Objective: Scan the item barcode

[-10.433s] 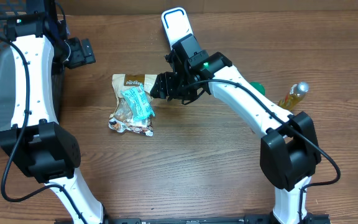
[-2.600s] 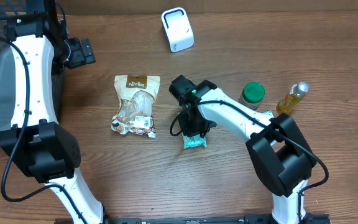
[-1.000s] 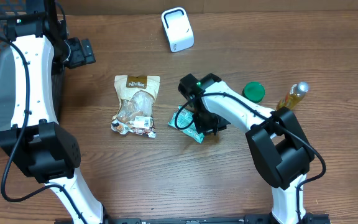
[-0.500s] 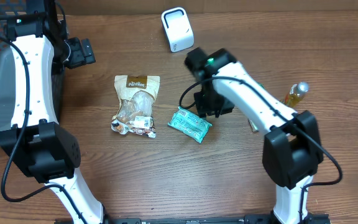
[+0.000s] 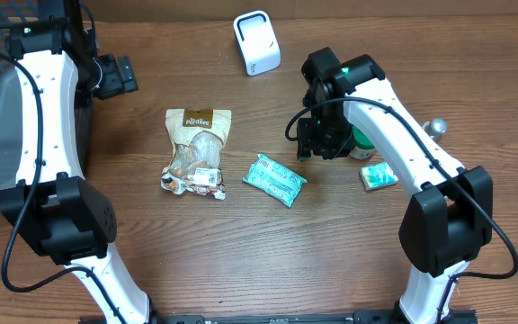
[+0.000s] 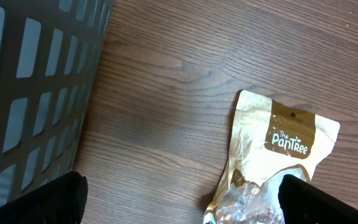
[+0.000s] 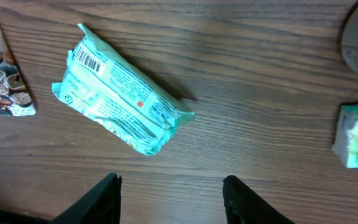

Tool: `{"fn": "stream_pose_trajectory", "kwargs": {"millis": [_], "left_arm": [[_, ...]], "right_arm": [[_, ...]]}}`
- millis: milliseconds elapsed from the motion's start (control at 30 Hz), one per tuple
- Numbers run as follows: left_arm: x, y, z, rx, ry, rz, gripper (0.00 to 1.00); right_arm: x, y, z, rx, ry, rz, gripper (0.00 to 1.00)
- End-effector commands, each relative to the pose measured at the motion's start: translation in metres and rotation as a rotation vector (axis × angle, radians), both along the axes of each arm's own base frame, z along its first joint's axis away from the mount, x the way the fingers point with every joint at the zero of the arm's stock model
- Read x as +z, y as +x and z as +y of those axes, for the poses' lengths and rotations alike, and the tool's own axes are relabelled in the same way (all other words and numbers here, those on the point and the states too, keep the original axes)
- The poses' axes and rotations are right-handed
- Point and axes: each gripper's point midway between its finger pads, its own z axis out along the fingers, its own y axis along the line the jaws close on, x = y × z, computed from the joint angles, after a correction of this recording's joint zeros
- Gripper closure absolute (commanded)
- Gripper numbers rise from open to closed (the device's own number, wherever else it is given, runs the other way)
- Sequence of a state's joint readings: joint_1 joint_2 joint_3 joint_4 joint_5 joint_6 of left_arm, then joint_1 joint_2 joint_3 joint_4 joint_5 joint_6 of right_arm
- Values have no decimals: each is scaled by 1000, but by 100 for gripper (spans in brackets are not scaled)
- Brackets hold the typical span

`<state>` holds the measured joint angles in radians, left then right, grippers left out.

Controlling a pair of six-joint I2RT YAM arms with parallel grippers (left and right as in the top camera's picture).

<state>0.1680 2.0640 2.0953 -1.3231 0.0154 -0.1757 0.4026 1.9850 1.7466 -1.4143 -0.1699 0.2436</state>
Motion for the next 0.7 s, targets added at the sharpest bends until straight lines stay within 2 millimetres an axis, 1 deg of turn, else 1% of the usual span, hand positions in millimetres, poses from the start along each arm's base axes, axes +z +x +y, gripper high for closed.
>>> {"fn": "stream_pose_trajectory", "kwargs": {"millis": [0,33,100,167,200,267,300,400,500,567,600,667], "left_arm": [[6,3,0,-19,5,-18,0],[6,3,0,-19,5,-18,1],[6,3,0,-19,5,-18,0],[6,3,0,-19,5,-18,1],[6,3,0,-19,5,-18,1],[6,3,0,-19,5,-18,0],[6,3,0,-19,5,-18,0],[6,3,0,-19,5,-18,0],[6,3,0,-19,5,-18,1],[6,3,0,-19,5,-18,0],[6,3,0,-19,5,-18,0],[6,3,0,-19,5,-18,1]], "right_arm": [[9,-4,2,-37,18,-7,53],[6,-7,1,-40,14,5,55],[0,-14,-2,-43,0,37,62],[-5,-23,-5,-43,-9,73,80],[-8,-29,-4,-42,-5,95,88],[-14,-38,-2,-39,1,130,95],[-18,-42,-2,-35,-3,146,96],[-31,-52,2,-16,-13,164,96],[-46,-55,9,-19,-13,153,96],[-58,-53,13,-35,-4,132,80],[-63,-53,14,-61,-5,129,77],[-74,-54,13,-141,-13,135,76]]}}
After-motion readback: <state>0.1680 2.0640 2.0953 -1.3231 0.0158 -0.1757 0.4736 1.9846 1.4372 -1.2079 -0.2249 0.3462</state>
